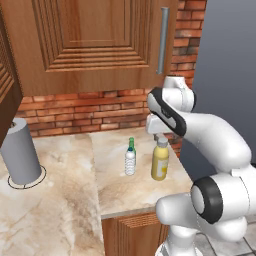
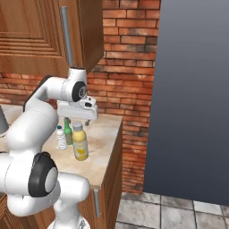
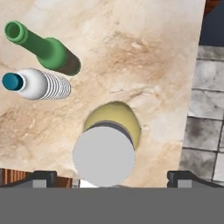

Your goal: Place the drinks on the dining counter in a tight cluster.

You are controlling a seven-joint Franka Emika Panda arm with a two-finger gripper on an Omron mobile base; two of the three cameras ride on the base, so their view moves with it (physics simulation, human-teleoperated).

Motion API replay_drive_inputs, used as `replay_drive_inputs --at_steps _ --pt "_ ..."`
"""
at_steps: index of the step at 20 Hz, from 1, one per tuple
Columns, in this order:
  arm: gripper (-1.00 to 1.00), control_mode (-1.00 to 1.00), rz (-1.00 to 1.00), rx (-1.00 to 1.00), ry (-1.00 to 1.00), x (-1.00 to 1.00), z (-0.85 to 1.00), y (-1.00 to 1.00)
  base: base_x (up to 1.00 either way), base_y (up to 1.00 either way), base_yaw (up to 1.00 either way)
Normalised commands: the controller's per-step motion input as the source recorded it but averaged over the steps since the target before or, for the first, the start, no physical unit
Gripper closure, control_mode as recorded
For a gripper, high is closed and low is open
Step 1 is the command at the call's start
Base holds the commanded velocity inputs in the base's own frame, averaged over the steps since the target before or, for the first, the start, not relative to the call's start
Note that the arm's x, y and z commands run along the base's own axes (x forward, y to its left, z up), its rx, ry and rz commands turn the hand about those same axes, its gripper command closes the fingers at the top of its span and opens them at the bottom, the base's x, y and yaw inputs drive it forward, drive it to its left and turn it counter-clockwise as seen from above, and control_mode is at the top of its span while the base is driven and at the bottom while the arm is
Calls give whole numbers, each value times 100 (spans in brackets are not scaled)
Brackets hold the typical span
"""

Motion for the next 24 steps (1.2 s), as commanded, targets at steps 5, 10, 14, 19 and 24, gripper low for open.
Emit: replay_drive_inputs --at_steps 5,10,14,19,24 --pt "-100 -100 0 -4 0 0 0 4 0 0 0" --pt "-100 -100 0 -5 0 2 0 8 0 0 0" --pt "-100 -100 0 -1 0 10 0 11 0 0 0" --pt "-100 -100 0 0 0 9 0 1 0 0 0" --pt "-100 -100 0 0 0 10 0 0 0 0 0"
